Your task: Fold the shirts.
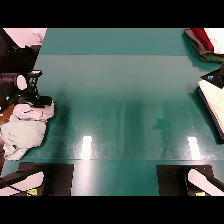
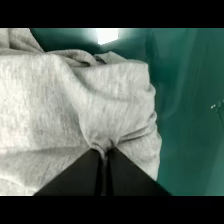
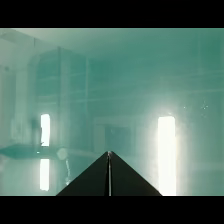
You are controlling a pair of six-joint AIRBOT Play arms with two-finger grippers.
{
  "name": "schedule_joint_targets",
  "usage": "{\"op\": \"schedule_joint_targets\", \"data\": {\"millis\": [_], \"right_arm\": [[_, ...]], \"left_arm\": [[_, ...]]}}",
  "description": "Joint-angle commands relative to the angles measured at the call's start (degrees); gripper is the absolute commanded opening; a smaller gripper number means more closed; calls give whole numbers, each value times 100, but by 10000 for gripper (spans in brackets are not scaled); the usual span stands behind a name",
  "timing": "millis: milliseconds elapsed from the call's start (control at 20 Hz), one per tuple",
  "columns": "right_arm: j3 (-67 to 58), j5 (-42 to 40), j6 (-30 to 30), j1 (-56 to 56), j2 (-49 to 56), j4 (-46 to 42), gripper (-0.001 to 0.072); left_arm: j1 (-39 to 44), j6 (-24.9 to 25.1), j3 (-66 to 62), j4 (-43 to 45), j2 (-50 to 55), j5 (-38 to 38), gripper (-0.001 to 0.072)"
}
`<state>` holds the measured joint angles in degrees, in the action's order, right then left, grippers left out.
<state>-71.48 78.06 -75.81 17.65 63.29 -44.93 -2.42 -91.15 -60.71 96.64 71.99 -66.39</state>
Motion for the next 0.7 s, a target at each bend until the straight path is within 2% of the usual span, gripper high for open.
{"op": "schedule_joint_targets", "data": {"millis": [0,100,200,250,350,550,650], "right_arm": [[-59,2,0,7,-2,61,17],[-326,-22,0,7,-2,63,17],[-721,-116,0,7,-2,44,17],[-918,-188,0,7,-2,35,17],[-1290,-361,0,4,-2,37,17],[-1812,-461,0,2,-2,35,17],[-1919,-459,0,2,-2,35,17]], "left_arm": [[-7,424,-708,-380,-133,-236,24],[-7,922,-1585,-1233,-402,-356,24],[-2,1738,-2586,-2881,-595,-560,24],[96,2229,-3101,-3727,-656,-719,24],[610,2710,-3947,-4599,-688,-837,24],[2140,3248,-4437,-4909,-651,-492,24],[2734,3318,-4428,-4909,-426,-476,24]]}}
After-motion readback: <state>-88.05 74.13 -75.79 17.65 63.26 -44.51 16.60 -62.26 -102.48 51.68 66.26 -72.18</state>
